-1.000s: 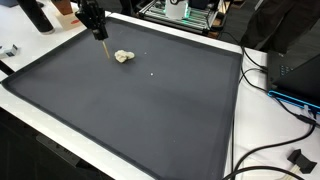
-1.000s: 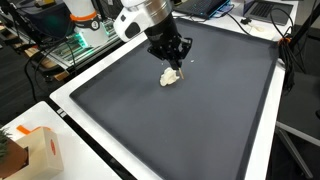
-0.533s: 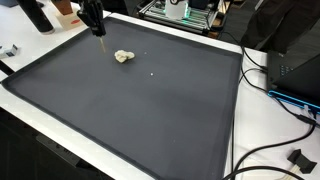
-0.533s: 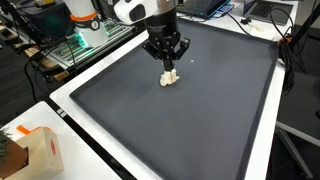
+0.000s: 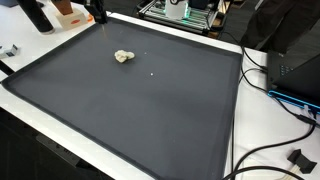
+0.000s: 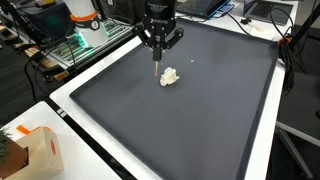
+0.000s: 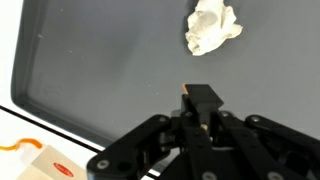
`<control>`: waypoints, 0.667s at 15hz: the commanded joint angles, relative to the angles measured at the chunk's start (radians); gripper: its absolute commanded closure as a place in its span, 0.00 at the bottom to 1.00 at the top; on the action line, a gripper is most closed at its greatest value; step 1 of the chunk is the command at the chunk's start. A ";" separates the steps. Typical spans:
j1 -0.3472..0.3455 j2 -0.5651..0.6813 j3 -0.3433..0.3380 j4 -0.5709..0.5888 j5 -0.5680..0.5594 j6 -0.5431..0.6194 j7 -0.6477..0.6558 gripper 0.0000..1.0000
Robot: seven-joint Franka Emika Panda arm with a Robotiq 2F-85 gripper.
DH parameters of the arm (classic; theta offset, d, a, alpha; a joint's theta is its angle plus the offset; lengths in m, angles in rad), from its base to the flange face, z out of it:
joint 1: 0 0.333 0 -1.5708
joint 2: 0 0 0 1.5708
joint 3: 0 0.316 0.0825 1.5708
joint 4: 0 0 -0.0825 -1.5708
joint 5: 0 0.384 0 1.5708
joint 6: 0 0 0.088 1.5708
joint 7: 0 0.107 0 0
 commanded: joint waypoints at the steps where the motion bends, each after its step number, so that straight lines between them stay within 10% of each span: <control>1: 0.019 -0.009 0.015 0.037 -0.101 -0.127 0.078 0.97; 10: 0.027 0.003 0.056 0.080 -0.136 -0.238 0.093 0.87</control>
